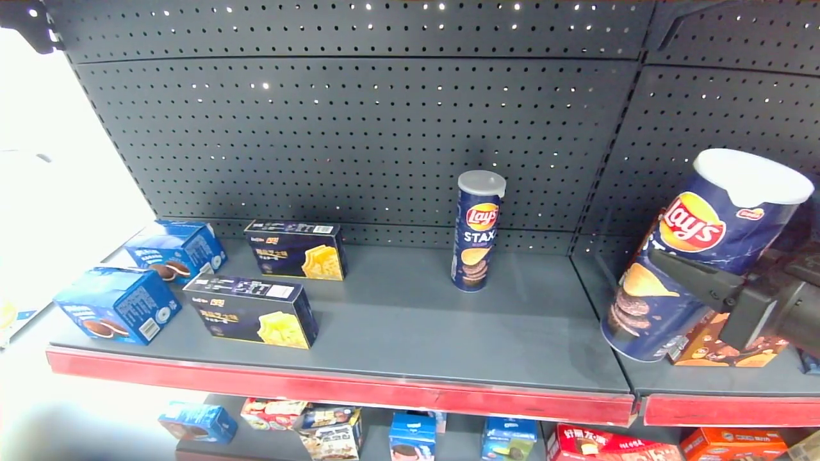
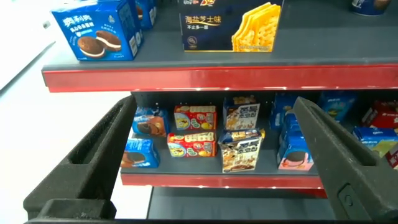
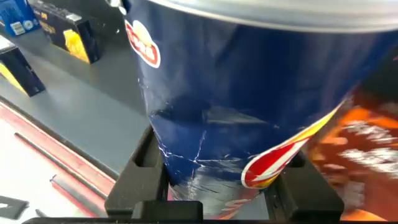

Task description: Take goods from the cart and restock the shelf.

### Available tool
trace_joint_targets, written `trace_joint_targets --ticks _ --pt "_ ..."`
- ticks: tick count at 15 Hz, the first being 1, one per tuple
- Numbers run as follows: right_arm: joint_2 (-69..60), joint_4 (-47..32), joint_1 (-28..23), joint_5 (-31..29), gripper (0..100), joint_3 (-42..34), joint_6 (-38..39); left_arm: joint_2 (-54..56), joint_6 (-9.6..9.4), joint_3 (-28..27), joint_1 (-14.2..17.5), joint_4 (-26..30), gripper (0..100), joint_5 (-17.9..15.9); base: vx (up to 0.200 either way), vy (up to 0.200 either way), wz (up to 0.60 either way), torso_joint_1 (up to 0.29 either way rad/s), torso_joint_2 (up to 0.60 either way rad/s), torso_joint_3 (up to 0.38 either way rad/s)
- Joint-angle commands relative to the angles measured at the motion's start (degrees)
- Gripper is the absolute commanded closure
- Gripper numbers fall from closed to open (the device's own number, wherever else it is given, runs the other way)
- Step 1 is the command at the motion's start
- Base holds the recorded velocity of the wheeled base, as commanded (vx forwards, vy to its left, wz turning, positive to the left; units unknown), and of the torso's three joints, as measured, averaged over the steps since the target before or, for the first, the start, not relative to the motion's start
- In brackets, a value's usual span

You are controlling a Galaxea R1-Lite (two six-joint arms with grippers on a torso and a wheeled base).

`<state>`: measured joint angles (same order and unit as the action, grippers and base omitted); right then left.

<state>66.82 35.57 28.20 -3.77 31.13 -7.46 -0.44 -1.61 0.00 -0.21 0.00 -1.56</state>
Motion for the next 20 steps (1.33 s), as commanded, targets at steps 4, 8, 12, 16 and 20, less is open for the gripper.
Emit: trace_joint_targets --ticks 4,8,12,16,20 --pt "3.41 0.02 0.46 -1.42 100 -0.11 0.61 -19.16 -0.41 -16.26 -0.50 0.88 0 -3.71 0.000 0.000 0.00 0.000 0.00 0.000" --pt "2.97 -0.06 0.37 -2.47 100 -0.11 0.61 -30.76 -1.91 -23.82 -2.61 0.79 0 -9.87 0.000 0.000 0.00 0.000 0.00 0.000" --pt "2.97 -0.24 1.07 -3.62 100 0.24 0.17 -49.57 -1.47 -34.01 -5.51 0.62 0 -17.34 0.000 0.000 0.00 0.000 0.00 0.000" --pt "3.06 0.02 1.69 -8.89 100 -0.64 0.25 -65.04 -1.38 -41.48 -10.43 -4.75 0 -17.42 0.000 0.000 0.00 0.000 0.00 0.000" --pt "2.70 0.02 2.04 -10.30 100 -0.81 0.25 -70.31 -1.55 -44.47 -12.01 -5.01 0 -16.98 0.000 0.000 -0.45 0.004 0.00 0.001"
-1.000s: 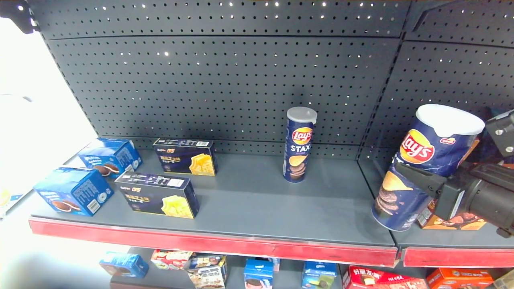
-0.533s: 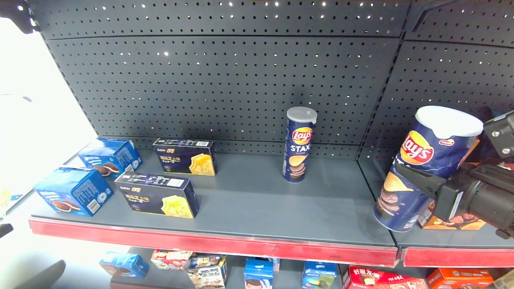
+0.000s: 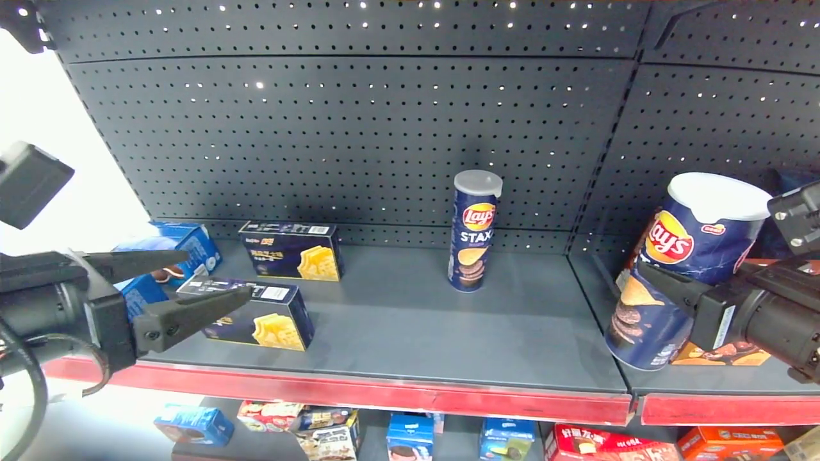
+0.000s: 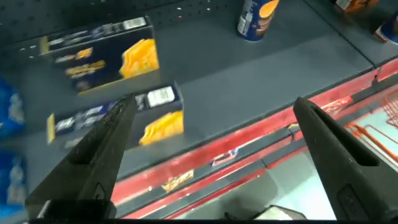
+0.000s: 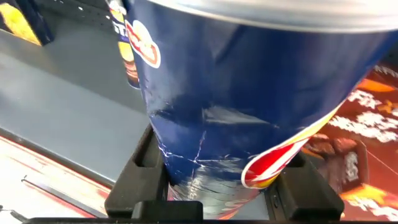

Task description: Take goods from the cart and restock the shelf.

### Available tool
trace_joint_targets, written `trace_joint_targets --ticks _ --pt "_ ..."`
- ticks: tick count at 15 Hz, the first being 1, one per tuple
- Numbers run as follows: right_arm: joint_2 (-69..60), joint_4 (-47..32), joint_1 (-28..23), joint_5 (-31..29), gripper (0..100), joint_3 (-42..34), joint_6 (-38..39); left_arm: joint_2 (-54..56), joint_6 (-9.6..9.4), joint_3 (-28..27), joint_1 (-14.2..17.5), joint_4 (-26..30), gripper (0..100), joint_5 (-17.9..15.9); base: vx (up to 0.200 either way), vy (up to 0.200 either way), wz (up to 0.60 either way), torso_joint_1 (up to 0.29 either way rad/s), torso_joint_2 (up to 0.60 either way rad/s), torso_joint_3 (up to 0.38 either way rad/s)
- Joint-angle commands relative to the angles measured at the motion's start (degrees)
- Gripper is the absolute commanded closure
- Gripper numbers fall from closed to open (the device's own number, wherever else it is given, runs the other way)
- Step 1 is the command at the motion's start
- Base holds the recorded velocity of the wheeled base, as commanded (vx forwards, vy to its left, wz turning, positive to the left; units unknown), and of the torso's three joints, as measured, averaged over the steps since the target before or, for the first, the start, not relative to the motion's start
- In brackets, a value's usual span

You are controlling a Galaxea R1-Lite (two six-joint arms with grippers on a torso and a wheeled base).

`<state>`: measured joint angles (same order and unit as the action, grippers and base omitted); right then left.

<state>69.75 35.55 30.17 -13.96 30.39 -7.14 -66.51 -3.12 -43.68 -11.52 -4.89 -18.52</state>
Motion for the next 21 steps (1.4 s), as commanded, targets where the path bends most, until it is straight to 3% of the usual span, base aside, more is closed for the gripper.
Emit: trace_joint_targets --ticks 1,3,6,11,13,16,21 --pt "0.03 0.05 -0.03 -0.02 100 0.02 -0.15 -4.42 -0.13 -0.79 -1.22 -0.03 0 0.06 0.000 0.000 0.00 0.000 0.00 0.000" --pt "0.29 0.14 -0.11 0.77 100 0.11 -0.06 -4.94 -0.83 -0.27 -1.58 -0.12 0 -0.12 0.000 0.000 0.00 0.000 0.00 0.000" --pt "0.38 0.14 -0.29 4.91 100 0.90 0.02 -6.09 -5.49 1.58 -1.05 -0.12 0 -0.12 0.000 0.000 0.00 0.000 0.00 0.000" --pt "0.91 0.14 -0.11 5.08 100 1.07 0.02 -7.23 -6.11 2.19 -1.22 -0.30 0 -0.99 0.000 0.000 0.00 0.000 0.00 0.000" --pt "1.09 0.22 -0.38 5.08 100 0.99 0.29 -7.76 -7.87 3.16 -3.07 -1.09 0 0.41 0.000 0.000 0.00 0.000 0.00 0.000" --pt "1.17 0.22 -0.38 5.26 100 0.99 0.29 -7.76 -8.66 4.04 -3.25 -1.35 0 2.87 0.000 0.000 0.00 0.000 0.00 0.000" --pt "1.26 0.22 -0.38 5.34 100 1.16 0.29 -8.37 -10.94 5.97 -3.42 -5.04 0 2.08 0.080 0.000 0.00 0.001 0.00 0.002"
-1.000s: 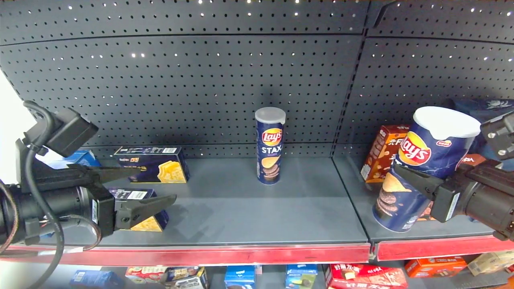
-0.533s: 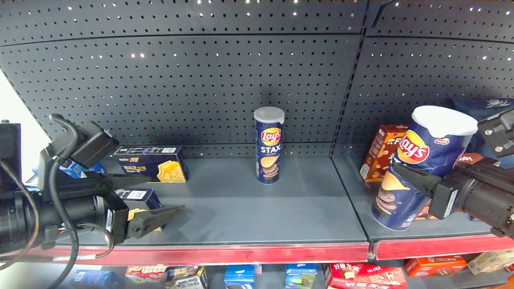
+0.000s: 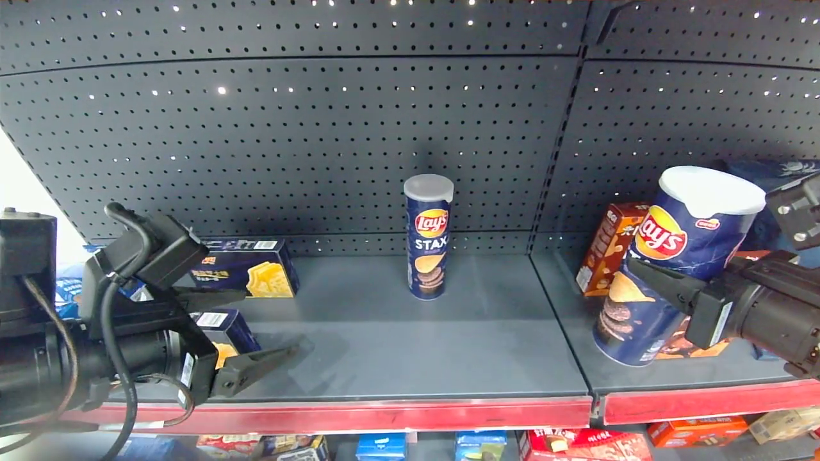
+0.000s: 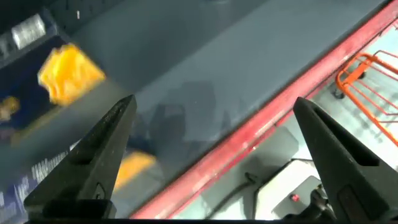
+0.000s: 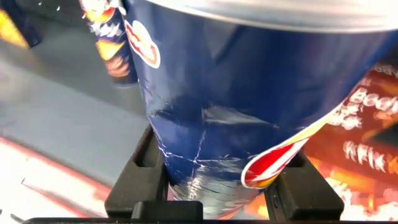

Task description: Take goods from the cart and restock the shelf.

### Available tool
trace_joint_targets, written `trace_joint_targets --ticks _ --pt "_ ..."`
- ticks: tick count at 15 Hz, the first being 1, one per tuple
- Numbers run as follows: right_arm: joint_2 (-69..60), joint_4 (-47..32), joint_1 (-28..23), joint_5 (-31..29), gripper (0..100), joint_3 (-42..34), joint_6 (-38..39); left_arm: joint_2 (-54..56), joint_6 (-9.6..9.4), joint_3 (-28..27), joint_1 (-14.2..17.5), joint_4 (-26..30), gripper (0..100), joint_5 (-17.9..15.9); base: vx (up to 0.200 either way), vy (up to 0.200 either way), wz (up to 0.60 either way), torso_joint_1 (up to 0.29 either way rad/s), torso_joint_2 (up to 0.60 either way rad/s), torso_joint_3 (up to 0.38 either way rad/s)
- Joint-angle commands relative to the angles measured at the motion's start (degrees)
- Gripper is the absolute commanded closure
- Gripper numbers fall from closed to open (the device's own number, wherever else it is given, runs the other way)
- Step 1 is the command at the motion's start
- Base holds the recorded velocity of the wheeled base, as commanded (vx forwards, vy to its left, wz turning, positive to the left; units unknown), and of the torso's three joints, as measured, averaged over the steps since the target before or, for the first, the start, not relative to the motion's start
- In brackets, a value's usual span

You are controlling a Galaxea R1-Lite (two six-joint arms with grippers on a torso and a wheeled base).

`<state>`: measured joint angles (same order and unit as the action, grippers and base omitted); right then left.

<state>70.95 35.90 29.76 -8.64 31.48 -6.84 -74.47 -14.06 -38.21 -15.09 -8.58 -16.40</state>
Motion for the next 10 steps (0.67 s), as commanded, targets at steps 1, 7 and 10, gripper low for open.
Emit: trace_joint_targets --ticks 1,7,10 --pt "0.07 -0.22 0.13 0.03 100 0.16 -0.10 -1.03 -0.01 0.15 0.24 -2.67 0 -0.92 0.000 0.000 0.00 0.000 0.00 0.000" --pt "0.95 -0.13 0.21 0.12 100 0.52 -0.10 -8.94 -0.36 -6.88 -0.11 -3.28 0 -3.99 0.000 0.000 0.00 0.000 0.00 0.000" --pt "0.86 -0.13 0.13 0.03 100 0.34 -0.02 -12.36 -2.47 -7.85 -2.49 -6.27 0 0.84 0.000 0.000 0.00 0.000 0.00 0.000"
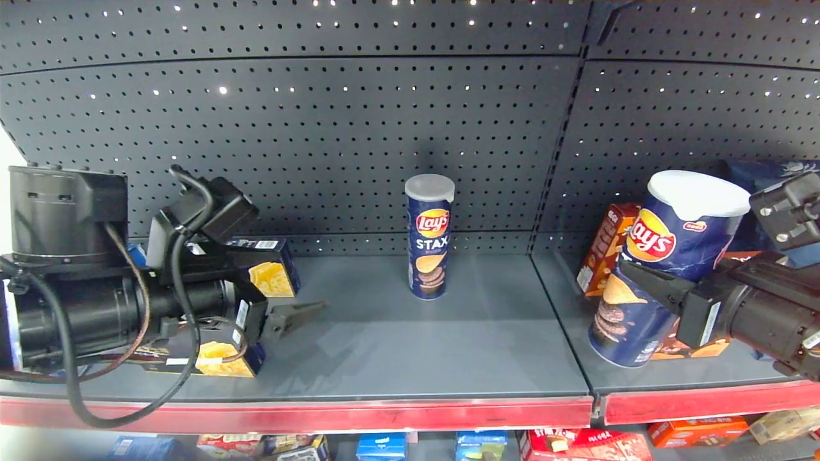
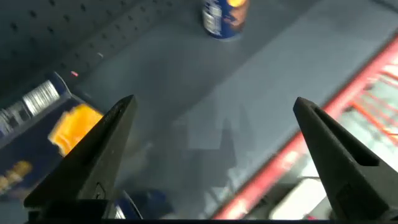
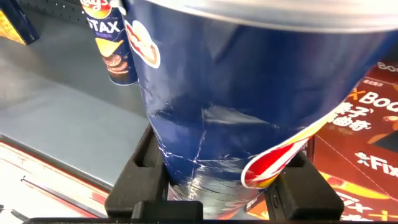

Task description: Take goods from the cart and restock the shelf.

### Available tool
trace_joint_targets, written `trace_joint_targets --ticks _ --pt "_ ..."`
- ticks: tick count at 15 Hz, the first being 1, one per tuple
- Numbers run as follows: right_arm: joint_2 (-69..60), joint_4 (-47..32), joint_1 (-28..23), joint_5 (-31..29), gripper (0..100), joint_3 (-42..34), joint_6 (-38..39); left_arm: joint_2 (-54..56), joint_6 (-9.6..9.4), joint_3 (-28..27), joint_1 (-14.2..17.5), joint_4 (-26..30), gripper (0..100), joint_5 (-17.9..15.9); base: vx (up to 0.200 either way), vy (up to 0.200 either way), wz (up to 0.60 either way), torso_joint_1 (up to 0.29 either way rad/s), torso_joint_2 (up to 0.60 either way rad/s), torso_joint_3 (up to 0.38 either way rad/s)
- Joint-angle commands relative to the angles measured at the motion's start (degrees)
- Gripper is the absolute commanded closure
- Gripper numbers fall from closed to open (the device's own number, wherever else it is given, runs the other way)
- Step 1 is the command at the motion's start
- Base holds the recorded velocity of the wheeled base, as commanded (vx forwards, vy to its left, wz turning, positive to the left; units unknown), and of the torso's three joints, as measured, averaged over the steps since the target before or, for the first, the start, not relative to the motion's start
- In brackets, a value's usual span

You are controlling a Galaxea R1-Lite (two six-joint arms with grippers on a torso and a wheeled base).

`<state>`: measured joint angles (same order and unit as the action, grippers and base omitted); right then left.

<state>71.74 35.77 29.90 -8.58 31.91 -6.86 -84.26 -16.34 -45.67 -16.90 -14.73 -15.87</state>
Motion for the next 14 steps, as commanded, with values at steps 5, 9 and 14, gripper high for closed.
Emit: trace_joint_targets --ticks 5,9,14 --pt "-0.11 0.00 -0.20 -0.03 100 -0.45 0.01 -4.77 0.08 -0.39 -1.56 -1.97 0 0.23 0.120 0.000 0.00 -0.002 0.00 0.000" --pt "1.12 0.09 -0.20 0.14 100 0.25 0.01 -5.83 1.04 -1.00 -0.77 -2.06 0 -4.17 0.000 0.000 0.00 0.000 0.00 0.000" --pt "1.30 0.09 -0.11 0.14 100 0.17 0.01 -9.87 7.72 -3.46 0.20 -12.17 0 -12.87 0.000 0.000 0.00 0.000 0.00 0.000"
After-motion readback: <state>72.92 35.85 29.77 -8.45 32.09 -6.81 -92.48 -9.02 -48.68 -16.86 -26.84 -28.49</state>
